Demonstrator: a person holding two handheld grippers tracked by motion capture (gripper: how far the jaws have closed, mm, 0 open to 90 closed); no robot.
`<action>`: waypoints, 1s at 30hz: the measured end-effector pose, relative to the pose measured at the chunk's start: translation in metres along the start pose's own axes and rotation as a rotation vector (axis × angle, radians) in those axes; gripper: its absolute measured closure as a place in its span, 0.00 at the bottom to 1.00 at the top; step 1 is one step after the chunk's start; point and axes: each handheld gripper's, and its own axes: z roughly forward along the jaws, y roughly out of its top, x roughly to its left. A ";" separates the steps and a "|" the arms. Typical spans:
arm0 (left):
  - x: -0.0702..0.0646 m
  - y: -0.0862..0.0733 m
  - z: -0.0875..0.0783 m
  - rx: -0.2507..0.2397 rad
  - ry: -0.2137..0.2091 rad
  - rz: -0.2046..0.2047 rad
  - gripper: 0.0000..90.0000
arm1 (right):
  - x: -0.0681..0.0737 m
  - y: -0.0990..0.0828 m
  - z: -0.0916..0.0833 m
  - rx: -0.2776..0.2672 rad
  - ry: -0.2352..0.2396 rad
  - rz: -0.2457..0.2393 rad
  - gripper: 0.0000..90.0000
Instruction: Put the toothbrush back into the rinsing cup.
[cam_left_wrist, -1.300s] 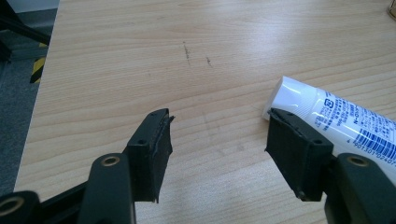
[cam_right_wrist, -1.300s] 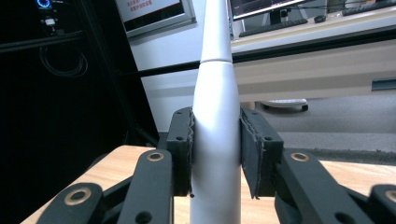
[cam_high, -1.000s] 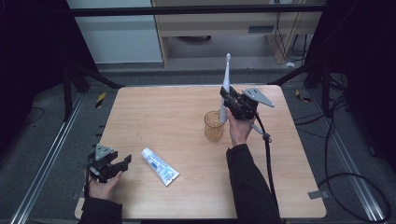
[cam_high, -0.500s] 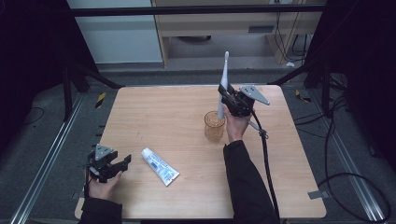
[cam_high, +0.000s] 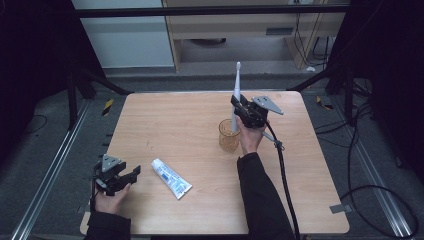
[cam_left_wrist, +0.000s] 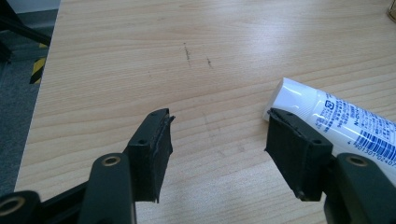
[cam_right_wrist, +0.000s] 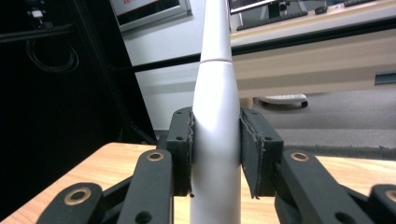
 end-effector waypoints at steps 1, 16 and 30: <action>0.000 0.000 0.000 0.001 0.000 -0.001 0.44 | 0.000 -0.001 0.001 0.004 -0.001 0.000 0.74; 0.001 0.000 0.000 0.002 0.002 -0.002 0.44 | -0.003 -0.013 0.001 0.060 -0.003 0.007 0.74; 0.000 0.000 0.000 0.000 0.002 0.003 0.44 | -0.001 -0.012 -0.004 0.126 -0.004 -0.025 0.74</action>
